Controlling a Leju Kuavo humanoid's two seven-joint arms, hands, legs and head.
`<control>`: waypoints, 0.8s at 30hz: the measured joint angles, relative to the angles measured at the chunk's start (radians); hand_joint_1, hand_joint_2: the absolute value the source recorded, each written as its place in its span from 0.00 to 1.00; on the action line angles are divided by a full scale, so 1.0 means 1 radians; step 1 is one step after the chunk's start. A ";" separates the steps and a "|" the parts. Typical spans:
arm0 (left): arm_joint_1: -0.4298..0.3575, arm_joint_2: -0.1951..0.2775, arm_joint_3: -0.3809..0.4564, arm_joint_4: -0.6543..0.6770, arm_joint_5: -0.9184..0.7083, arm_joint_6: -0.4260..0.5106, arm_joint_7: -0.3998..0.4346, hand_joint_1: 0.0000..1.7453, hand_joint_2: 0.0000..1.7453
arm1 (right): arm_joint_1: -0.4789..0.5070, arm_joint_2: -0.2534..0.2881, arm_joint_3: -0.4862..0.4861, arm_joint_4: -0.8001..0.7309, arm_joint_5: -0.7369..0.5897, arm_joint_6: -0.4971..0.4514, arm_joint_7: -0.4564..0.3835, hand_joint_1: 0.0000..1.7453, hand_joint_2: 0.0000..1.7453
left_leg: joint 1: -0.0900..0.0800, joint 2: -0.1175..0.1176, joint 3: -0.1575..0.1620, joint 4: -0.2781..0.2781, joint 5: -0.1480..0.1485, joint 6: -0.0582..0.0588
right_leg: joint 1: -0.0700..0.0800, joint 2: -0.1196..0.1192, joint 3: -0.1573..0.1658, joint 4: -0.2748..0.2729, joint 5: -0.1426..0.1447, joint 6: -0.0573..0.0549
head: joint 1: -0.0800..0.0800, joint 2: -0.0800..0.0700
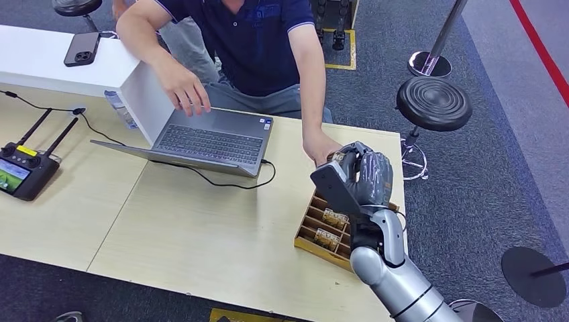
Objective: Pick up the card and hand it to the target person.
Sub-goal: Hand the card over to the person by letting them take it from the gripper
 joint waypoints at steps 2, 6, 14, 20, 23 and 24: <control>0.000 0.000 0.000 0.000 0.004 -0.002 -0.002 0.00 0.00 | 0.000 0.000 0.002 0.005 -0.002 -0.003 0.002 0.00 1.00 | 0.000 0.000 0.000 0.000 0.000 0.000 | 0.000 0.000 0.000 0.000 0.000 0.000 | 0.000 0.000; 0.003 0.002 0.001 0.000 0.016 -0.006 -0.007 0.00 0.00 | 0.002 -0.002 0.004 0.011 -0.014 -0.013 0.012 0.00 1.00 | 0.000 0.000 0.001 0.000 0.000 0.000 | 0.000 0.000 0.000 0.000 0.000 0.000 | 0.000 0.000; 0.016 0.004 0.003 0.000 0.023 -0.008 -0.025 0.00 0.00 | 0.045 -0.038 -0.012 -0.020 -0.111 -0.017 0.017 0.00 1.00 | 0.000 0.000 0.001 0.000 0.000 0.000 | 0.000 0.001 0.000 0.000 0.000 0.000 | 0.000 0.000; 0.027 0.007 0.015 0.000 0.055 0.000 -0.054 0.00 0.00 | 0.118 -0.089 -0.051 -0.101 -0.345 -0.002 -0.052 0.00 1.00 | 0.000 0.001 0.001 0.000 0.000 0.000 | 0.000 0.001 -0.001 0.000 0.000 0.000 | 0.000 0.000; 0.033 0.010 0.023 0.000 0.063 0.003 -0.064 0.00 0.00 | 0.150 -0.113 -0.072 -0.140 -0.448 0.020 -0.093 0.00 1.00 | 0.000 0.001 0.001 0.000 0.000 0.000 | 0.000 0.001 -0.001 0.000 0.000 0.000 | 0.000 0.000; 0.035 0.010 0.026 0.000 0.067 0.003 -0.067 0.00 0.00 | 0.169 -0.124 -0.083 -0.158 -0.490 0.031 -0.110 0.00 1.00 | 0.000 0.000 0.001 0.000 0.000 0.000 | 0.000 0.000 0.000 -0.001 0.000 0.000 | 0.000 0.000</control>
